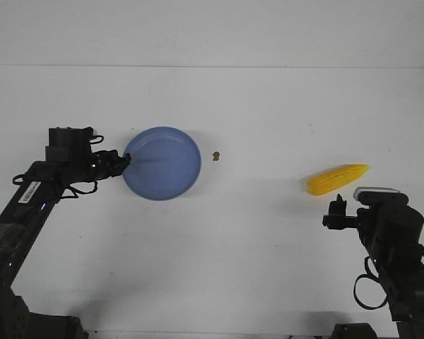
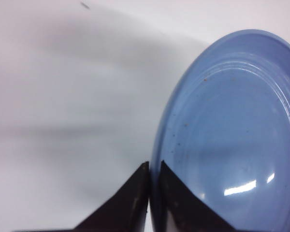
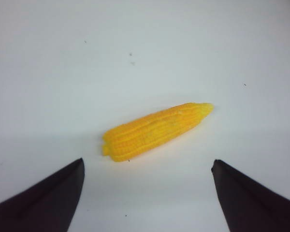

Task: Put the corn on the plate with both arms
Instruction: 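Drag the blue plate with the left gripper toward the table center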

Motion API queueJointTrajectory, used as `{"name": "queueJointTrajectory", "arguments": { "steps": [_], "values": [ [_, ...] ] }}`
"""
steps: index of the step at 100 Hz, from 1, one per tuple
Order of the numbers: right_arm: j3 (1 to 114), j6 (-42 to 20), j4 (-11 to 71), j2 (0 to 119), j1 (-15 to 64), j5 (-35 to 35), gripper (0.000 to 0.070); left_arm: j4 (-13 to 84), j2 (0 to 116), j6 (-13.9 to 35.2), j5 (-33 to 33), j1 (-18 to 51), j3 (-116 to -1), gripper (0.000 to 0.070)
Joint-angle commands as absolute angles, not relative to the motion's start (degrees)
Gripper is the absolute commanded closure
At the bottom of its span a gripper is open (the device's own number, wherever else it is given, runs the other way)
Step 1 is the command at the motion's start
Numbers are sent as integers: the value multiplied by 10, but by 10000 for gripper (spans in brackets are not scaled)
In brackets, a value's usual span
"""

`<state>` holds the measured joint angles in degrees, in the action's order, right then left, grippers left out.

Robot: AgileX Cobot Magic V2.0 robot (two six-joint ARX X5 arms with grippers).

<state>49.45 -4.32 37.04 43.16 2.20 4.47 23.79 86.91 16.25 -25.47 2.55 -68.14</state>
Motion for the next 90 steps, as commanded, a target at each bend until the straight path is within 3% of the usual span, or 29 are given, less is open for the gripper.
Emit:
{"name": "queueJointTrajectory", "arguments": {
  "steps": [1, 43, 90],
  "values": [
    [506, -47, 364, 435, 23, 44, 142, 234, 872, 170, -262, 52, -674, 694],
    [506, -48, 364, 435, 23, 44, 142, 202, 872, 183, -248, 190, -602, 694],
    [506, -48, 364, 435, 23, 44, 142, 149, 873, 207, -194, 233, -528, 692]
  ]
}}
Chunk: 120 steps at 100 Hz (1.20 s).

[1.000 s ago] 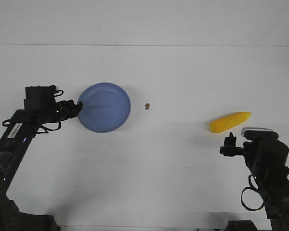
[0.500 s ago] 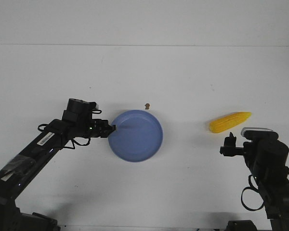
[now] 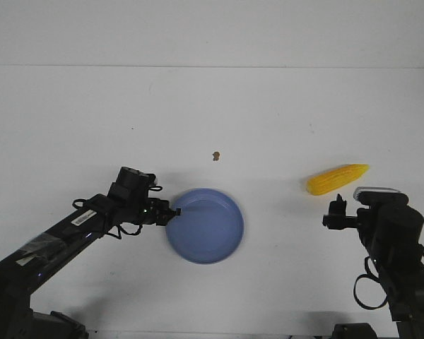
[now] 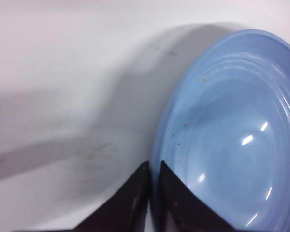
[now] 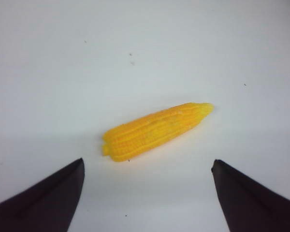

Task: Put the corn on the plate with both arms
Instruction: 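Drag the blue plate with the left gripper toward the table center, then release the plate and pull the left gripper back, then grasp the yellow corn cob with the right gripper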

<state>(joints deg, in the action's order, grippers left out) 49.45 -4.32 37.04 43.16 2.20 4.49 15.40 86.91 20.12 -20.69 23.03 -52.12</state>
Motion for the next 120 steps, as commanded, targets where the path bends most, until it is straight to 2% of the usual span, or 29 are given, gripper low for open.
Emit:
{"name": "queueJointTrajectory", "arguments": {
  "steps": [1, 14, 18, 42, 51, 58, 62, 73, 92, 110, 120],
  "values": [
    [506, -48, 364, 435, 23, 44, 142, 149, 873, 207, -191, 233, -528, 690],
    [506, -48, 364, 435, 23, 44, 142, 149, 873, 207, -182, 234, -528, 680],
    [506, -47, 364, 435, 23, 44, 142, 149, 873, 207, -182, 234, -528, 654],
    [506, -47, 364, 435, 23, 44, 142, 132, 872, 206, -183, 234, -528, 330],
    [506, -48, 364, 435, 23, 44, 142, 114, 872, 206, -183, 234, -529, 178],
    [506, -47, 362, 435, 23, 44, 142, 99, 866, 197, -183, 231, -531, 62],
    [506, -47, 360, 435, 23, 44, 142, 95, 860, 183, -183, 227, -535, 23],
    [506, -47, 359, 435, 23, 44, 142, 92, 829, 141, -171, 207, -547, 25],
    [506, -86, 360, 436, 23, 46, 142, 94, 737, 50, -94, 156, -557, 34],
    [506, -149, 344, 455, 22, 100, 142, 139, 662, 3, -17, 114, -557, 35],
    [506, -179, 317, 486, 18, 121, 142, 161, 639, -6, 6, 105, -557, 35]
  ]
}}
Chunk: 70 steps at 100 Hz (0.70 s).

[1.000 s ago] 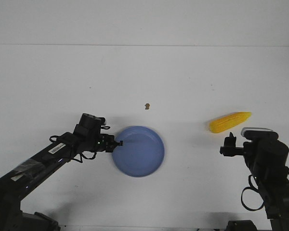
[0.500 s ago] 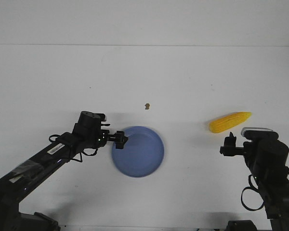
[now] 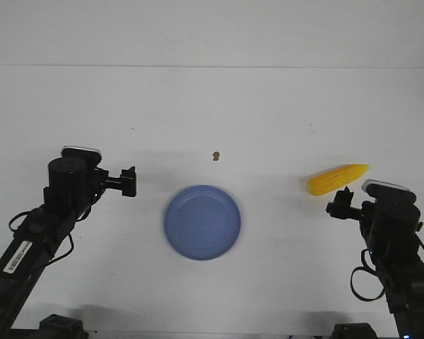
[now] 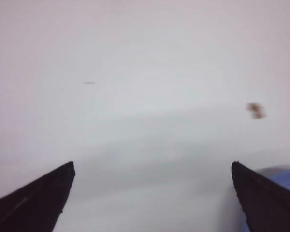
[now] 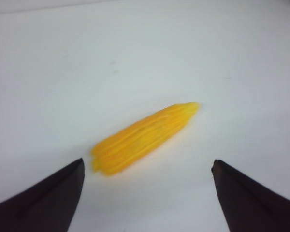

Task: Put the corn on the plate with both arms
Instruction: 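Grasp the yellow corn cob with the right gripper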

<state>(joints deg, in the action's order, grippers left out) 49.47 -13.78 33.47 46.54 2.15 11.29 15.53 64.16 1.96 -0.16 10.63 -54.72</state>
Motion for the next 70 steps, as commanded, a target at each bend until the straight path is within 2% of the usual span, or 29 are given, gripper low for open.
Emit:
{"name": "queueJointTrajectory", "arguments": {
  "steps": [1, 11, 41, 70],
  "values": [
    [506, -182, 314, 490, 18, 121, 142, 162, 637, -6, 6, 104, -557, 35],
    [506, -218, 274, 538, 0, 112, 141, 164, 628, -6, 6, 99, -557, 35],
    [506, -301, 155, 711, -72, 11, 136, 166, 628, -6, 6, 99, -557, 34],
    [506, -314, 92, 825, -98, -36, 136, 164, 628, -4, 6, 99, -557, 34]
  ]
}}
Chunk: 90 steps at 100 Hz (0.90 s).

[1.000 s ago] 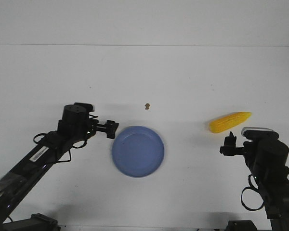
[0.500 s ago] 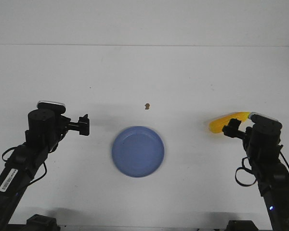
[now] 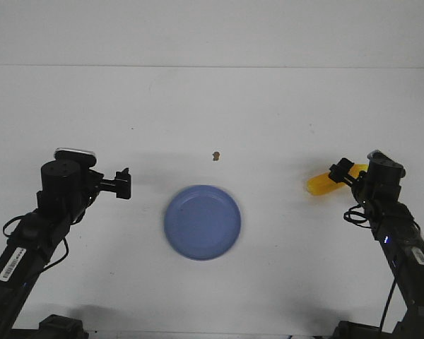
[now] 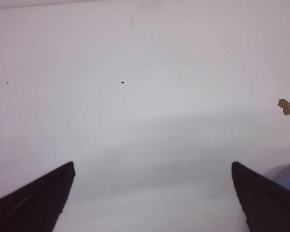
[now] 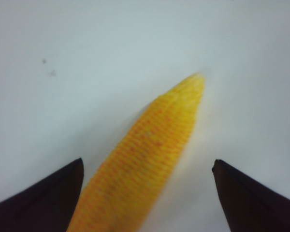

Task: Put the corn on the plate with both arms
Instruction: 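Grasp the yellow corn cob with the right gripper, then lift the corn and carry it with the right gripper over the plate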

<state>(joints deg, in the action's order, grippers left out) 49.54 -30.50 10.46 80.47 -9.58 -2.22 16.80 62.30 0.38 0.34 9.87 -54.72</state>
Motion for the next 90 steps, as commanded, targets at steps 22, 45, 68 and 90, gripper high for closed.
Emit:
{"name": "queueJointTrajectory", "arguments": {
  "steps": [22, 45, 68, 90],
  "values": [
    [507, -316, 59, 883, -97, -62, 136, 164, 628, -4, 6, 99, -557, 34],
    [507, -314, 60, 902, -97, -92, 343, 164, 628, -4, 6, 99, -557, 34],
    [515, -289, 59, 886, -85, -176, 520, 164, 628, -4, 6, 99, -557, 34],
    [515, -267, 61, 811, 5, -226, 520, 164, 628, -4, 6, 99, -557, 34]
  ]
}}
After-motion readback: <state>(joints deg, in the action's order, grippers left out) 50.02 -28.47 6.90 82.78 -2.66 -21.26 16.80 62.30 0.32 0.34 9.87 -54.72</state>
